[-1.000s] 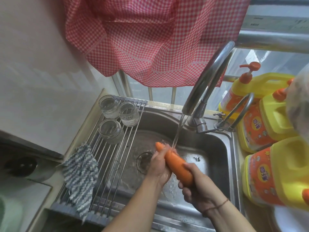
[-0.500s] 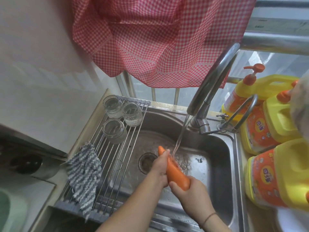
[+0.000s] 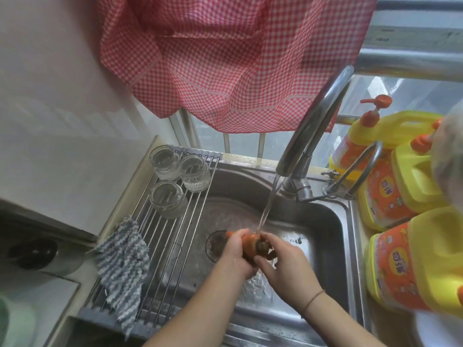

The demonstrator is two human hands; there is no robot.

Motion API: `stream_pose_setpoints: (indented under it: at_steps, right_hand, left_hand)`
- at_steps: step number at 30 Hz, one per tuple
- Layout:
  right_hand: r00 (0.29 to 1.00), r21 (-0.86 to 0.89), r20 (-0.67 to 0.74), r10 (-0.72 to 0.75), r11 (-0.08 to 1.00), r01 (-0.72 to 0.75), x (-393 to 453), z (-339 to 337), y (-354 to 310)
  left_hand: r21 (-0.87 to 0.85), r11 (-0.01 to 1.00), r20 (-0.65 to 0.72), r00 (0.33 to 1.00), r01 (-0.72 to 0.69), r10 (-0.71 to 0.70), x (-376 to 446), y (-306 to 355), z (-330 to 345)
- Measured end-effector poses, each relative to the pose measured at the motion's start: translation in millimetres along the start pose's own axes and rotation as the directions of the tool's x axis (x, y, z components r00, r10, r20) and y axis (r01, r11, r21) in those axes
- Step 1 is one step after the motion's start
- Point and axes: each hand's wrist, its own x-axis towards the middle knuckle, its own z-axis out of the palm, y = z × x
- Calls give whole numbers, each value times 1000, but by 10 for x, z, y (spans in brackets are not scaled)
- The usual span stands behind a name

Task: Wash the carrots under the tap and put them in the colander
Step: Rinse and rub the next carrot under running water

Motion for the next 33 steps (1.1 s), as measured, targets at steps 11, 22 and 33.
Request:
stream_pose_setpoints:
  at_steps: [11,22,33]
  right_hand:
    - [999,-245,44,15,970,-4,117,-83,-71]
    - [989,-352,110,95,934,-51,273,-60,-126]
    - [890,-157,-117,441,876,-455,356,123,-96]
  left_hand:
    - [-34,998,-65,996,62,-64,43,113,-20]
    - [-109,993,-63,997,-38,31,6,66,84]
    - [-262,948,-218,968,-180,123,-73,-152,244]
